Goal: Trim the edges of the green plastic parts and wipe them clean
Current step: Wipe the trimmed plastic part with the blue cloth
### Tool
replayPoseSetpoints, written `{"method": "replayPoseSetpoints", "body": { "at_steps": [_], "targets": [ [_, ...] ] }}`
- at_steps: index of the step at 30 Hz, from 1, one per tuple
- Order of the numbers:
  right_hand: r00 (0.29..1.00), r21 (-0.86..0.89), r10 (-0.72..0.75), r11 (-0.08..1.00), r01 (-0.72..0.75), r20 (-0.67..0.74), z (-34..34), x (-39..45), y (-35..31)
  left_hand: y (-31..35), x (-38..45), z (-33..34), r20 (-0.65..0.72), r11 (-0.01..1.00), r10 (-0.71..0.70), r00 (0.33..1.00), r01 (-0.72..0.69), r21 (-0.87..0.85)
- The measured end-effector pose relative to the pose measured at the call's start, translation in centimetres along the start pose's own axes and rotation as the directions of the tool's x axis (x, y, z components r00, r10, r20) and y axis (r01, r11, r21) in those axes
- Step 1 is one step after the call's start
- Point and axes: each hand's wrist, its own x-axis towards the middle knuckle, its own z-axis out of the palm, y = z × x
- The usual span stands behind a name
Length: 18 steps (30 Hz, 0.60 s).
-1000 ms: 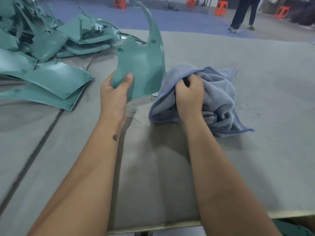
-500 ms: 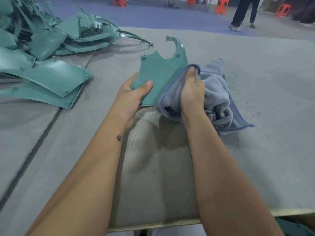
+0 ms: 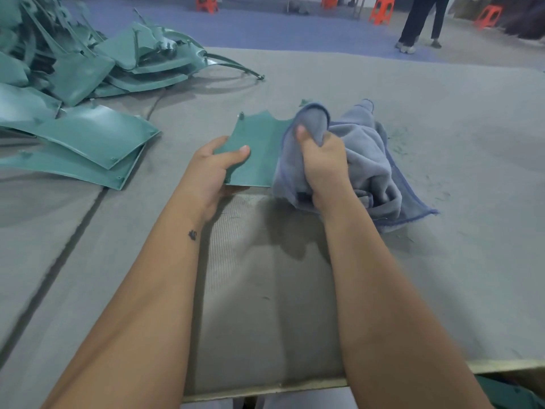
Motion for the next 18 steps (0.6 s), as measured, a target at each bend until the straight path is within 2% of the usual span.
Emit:
{"method": "replayPoseSetpoints", "body": {
  "at_steps": [2,4,6,7,9,11,13,15,18],
  "targets": [
    [0.993,-0.029,0.075,0.997,-0.078,-0.088,0.2,0.3,-0.2,0.0,0.0,0.1,0.019,0.999,-0.041,0.999,0.041,0.001],
    [0.978,0.057,0.151,0.988,-0.144,-0.146,0.4,0.5,-0.2,0.1,0.0,-0.2,0.109,0.99,-0.079,0.991,0.091,-0.107],
    [0.973,0.166,0.184,0.973,-0.161,-0.136,0.3,0.4,-0.1,0.1,0.1,-0.5,0.188,0.969,-0.083,0.979,0.123,-0.213],
    [0.981,0.203,0.173,0.967,-0.152,-0.092,0.4,0.3,-0.1,0.1,0.2,-0.5,0.153,0.961,-0.079,0.985,0.116,-0.251],
    [0.993,0.269,0.104,0.956,-0.117,0.062,0.5,-0.1,0.0,0.1,0.5,-0.3,-0.02,0.94,-0.082,0.996,0.071,-0.334],
    [0.978,0.214,0.015,0.975,-0.06,0.208,0.7,-0.4,0.1,0.1,0.7,-0.3,-0.121,0.897,-0.07,0.99,0.009,-0.443],
    [0.969,0.123,-0.043,0.992,0.013,0.243,1.0,-0.6,0.3,0.2,0.6,-0.5,-0.098,0.85,-0.047,0.994,-0.011,-0.526],
    [0.978,0.063,-0.072,0.996,0.061,0.198,1.4,-0.8,0.4,0.2,0.3,-0.2,-0.006,0.842,-0.01,1.0,0.005,-0.539],
    [0.996,-0.052,-0.058,0.997,0.062,0.075,2.0,-0.6,0.5,-0.6,-0.1,1.2,0.085,0.898,0.001,0.996,0.037,-0.439]
  ]
}}
